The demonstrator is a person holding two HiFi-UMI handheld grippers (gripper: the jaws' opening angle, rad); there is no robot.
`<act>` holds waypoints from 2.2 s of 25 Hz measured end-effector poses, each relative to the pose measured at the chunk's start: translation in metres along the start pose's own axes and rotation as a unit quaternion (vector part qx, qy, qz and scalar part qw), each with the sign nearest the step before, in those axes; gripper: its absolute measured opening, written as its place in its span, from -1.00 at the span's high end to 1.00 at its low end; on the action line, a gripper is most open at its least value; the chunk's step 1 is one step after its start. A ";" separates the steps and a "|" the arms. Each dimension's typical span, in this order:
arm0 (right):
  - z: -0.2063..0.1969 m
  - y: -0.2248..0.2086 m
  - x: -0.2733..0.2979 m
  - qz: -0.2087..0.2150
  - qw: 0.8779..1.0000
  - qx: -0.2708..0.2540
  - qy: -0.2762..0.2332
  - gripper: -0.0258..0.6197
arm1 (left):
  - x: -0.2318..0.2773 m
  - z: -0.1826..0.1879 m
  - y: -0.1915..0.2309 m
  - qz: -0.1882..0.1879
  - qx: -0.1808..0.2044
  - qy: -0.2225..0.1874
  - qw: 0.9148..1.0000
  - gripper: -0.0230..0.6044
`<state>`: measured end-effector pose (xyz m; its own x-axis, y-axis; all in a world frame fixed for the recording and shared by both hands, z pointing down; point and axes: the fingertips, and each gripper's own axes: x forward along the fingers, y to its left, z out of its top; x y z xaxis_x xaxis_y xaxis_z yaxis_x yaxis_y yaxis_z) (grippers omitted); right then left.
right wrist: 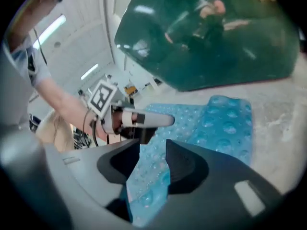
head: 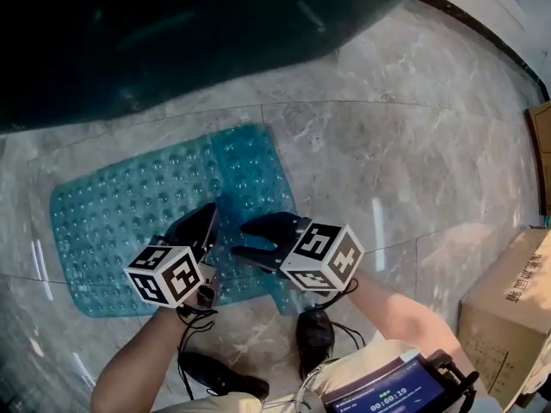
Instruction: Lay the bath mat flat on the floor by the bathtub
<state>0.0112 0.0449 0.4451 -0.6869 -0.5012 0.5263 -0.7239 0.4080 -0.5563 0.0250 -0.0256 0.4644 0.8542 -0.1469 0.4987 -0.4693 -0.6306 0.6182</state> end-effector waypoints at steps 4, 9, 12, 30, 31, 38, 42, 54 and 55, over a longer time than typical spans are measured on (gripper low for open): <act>0.016 -0.041 -0.049 -0.052 0.991 0.082 -0.091 0.34 | 0.007 -0.006 -0.004 -0.015 -0.011 0.001 1.000 0.90; -0.020 -0.105 -0.113 -0.178 0.957 0.162 -0.163 -0.12 | 0.026 -0.012 -0.027 -0.040 -0.008 0.007 0.999 0.90; -0.018 -0.102 -0.102 -0.135 0.961 0.179 -0.161 0.03 | 0.032 -0.007 -0.034 -0.039 -0.005 0.001 0.999 0.90; -0.053 0.031 0.011 0.070 0.997 -0.012 0.016 0.32 | 0.055 -0.028 -0.020 -0.027 0.060 0.049 0.997 0.90; -0.056 0.030 0.012 0.073 0.997 -0.009 0.017 0.34 | 0.057 -0.026 -0.027 -0.033 0.068 0.050 0.996 0.90; -0.038 0.026 -0.019 0.091 0.994 0.052 -0.039 0.31 | 0.076 -0.049 -0.019 -0.019 0.106 0.125 0.986 0.90; -0.030 -0.032 -0.077 -0.004 0.990 0.113 -0.086 0.25 | 0.075 -0.055 -0.006 -0.012 0.122 0.137 0.983 0.90; -0.109 -0.049 -0.067 -0.023 0.972 0.233 0.007 0.04 | 0.070 -0.058 0.004 -0.008 0.091 0.132 0.987 0.90; -0.105 -0.045 -0.069 -0.022 0.974 0.227 0.008 0.04 | 0.069 -0.058 0.004 -0.007 0.090 0.131 0.987 0.90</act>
<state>0.0847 0.1413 0.5018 -0.6597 -0.4970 0.5637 -0.6521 0.0057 -0.7581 0.0688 0.0056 0.5364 0.7624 0.0497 0.6452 -0.3904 -0.7599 0.5198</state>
